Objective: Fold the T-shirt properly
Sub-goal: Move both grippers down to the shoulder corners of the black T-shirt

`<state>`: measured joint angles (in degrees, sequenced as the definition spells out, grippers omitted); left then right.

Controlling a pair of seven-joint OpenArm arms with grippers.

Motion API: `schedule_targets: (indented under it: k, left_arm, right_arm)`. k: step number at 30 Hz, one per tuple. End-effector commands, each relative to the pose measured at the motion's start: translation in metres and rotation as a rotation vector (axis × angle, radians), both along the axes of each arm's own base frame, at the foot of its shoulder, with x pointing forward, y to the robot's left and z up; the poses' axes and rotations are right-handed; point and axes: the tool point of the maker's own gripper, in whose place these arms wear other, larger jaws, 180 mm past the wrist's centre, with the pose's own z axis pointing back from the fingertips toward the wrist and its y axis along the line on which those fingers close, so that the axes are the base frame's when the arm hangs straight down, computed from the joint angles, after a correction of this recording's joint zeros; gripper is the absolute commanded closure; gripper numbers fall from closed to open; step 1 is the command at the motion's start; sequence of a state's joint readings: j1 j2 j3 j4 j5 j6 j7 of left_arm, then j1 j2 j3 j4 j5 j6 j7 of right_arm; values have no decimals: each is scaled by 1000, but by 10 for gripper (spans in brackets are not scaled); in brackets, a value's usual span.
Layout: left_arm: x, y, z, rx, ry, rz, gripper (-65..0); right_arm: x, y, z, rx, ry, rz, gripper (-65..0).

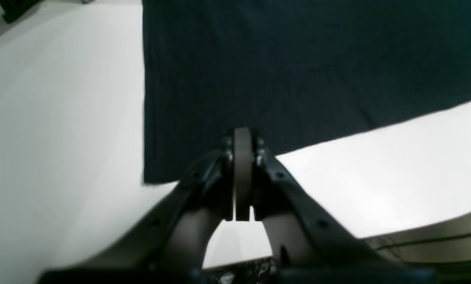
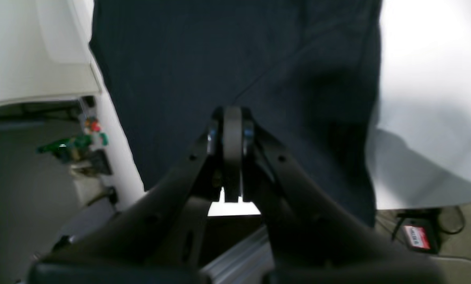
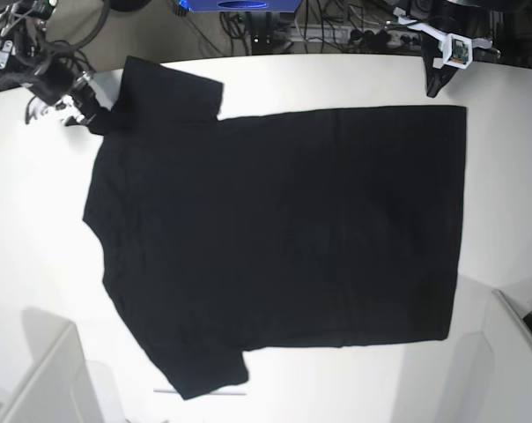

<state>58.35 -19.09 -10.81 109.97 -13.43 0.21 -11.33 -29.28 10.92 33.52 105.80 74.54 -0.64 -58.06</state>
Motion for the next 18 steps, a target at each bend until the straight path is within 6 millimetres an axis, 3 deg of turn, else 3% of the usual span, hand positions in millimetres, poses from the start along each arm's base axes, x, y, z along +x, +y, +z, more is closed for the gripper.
schedule_targets:
  k: [1,10,11,14,18]
  left_arm:
    - [0,0,7,1,-23,-5,0]
    - [0,-1,6,0,-22,-5,0]
    - [0,-1,6,0,-22,-5,0]
    - [0,0,7,3,-23,-4,0]
    - [1,1,7,5,-26,-3,0]
  right_arm:
    - [4,-4,5,-2,-24,-5,0]
    - [0,-5,-13,49,45,3,0]
    - [-1,-3,-13,52,50,19,-29]
    - [1,1,-7,44,39,43,-203]
    - [2,1,-2,31,29,62,-237]
